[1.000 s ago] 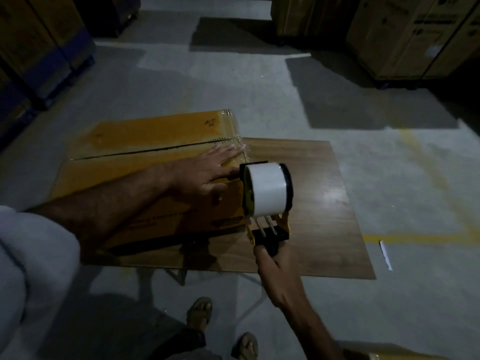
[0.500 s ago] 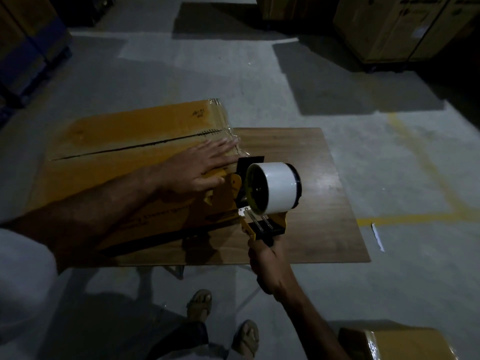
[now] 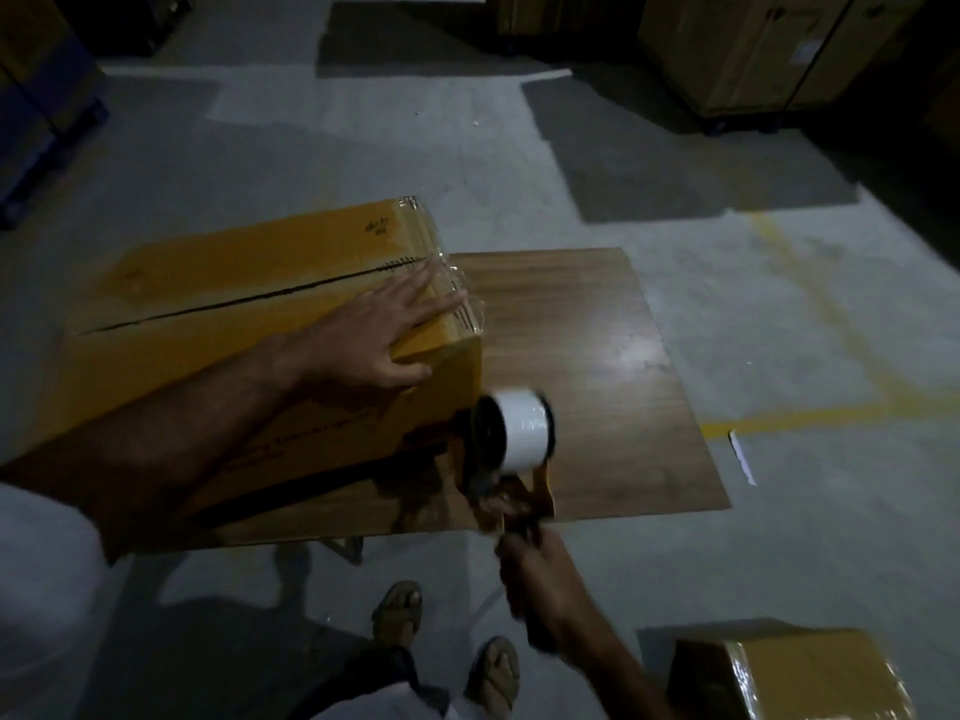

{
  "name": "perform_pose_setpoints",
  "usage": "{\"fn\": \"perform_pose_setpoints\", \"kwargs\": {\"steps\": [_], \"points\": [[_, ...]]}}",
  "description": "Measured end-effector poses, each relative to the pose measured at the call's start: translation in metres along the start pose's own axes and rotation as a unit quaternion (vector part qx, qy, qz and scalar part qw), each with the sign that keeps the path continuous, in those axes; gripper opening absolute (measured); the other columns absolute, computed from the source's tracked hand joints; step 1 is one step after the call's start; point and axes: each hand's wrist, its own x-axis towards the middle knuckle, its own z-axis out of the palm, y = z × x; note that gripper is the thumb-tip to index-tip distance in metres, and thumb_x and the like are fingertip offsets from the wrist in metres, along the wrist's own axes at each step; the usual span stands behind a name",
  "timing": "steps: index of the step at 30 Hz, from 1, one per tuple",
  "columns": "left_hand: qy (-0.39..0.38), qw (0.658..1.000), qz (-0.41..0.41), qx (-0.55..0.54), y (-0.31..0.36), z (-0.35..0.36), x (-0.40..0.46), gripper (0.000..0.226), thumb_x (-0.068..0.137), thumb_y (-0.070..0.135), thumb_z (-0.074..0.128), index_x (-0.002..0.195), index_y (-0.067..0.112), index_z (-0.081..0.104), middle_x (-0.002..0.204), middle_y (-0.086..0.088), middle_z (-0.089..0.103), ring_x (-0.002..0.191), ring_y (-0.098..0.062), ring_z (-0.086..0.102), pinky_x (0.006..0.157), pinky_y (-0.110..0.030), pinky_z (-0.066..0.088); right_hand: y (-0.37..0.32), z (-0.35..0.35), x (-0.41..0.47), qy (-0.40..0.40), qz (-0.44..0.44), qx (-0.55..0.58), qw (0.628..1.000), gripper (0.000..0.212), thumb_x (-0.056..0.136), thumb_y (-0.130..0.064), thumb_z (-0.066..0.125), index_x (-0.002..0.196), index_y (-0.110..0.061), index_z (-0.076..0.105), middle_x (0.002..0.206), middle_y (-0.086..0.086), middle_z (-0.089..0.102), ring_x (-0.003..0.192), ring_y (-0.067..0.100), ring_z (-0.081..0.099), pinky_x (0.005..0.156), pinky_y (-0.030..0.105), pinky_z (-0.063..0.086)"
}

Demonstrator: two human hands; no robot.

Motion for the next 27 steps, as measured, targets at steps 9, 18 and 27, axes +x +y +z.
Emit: {"fn": "perform_pose_setpoints", "kwargs": {"steps": [9,18,27], "points": [[-0.022,0.998,0.013,-0.064,-0.004,-0.009,0.001,0.097,0.088,0.047,0.078,0.161,0.050,0.013,0.173,0.006,-0.014,0.156,-0.009,-0.019,0.123,-0.038,-0.006,-0.013,-0.077,0.061,0.220,-0.152,-0.174,0.948,0.024,0.106,-0.033,0.054,0.093,-0.015,0.063,0.074,0.003,0.054,0.064,0.018,0.053,0.065,0.035,0.041],[-0.167,0.983,0.020,-0.073,-0.012,-0.039,0.000,0.105,0.090,0.016,0.076,0.151,0.060,0.004,0.167,0.020,-0.021,0.154,-0.006,-0.020,0.123,-0.038,-0.009,-0.021,-0.109,0.161,0.259,-0.065,-0.388,0.882,0.028,0.101,-0.020,0.059,0.114,0.004,0.063,0.109,0.025,0.066,0.099,0.039,0.066,0.076,0.037,0.049],[-0.103,0.994,-0.005,-0.035,-0.019,-0.028,-0.033,0.096,0.095,0.021,0.070,0.157,0.059,0.008,0.168,0.025,-0.015,0.155,-0.006,-0.015,0.124,-0.044,-0.008,-0.125,-0.013,0.099,0.293,-0.537,-0.311,0.727,0.047,0.095,-0.049,0.069,0.131,-0.019,0.063,0.133,0.007,0.053,0.124,0.016,0.048,0.101,0.022,0.040]]}}
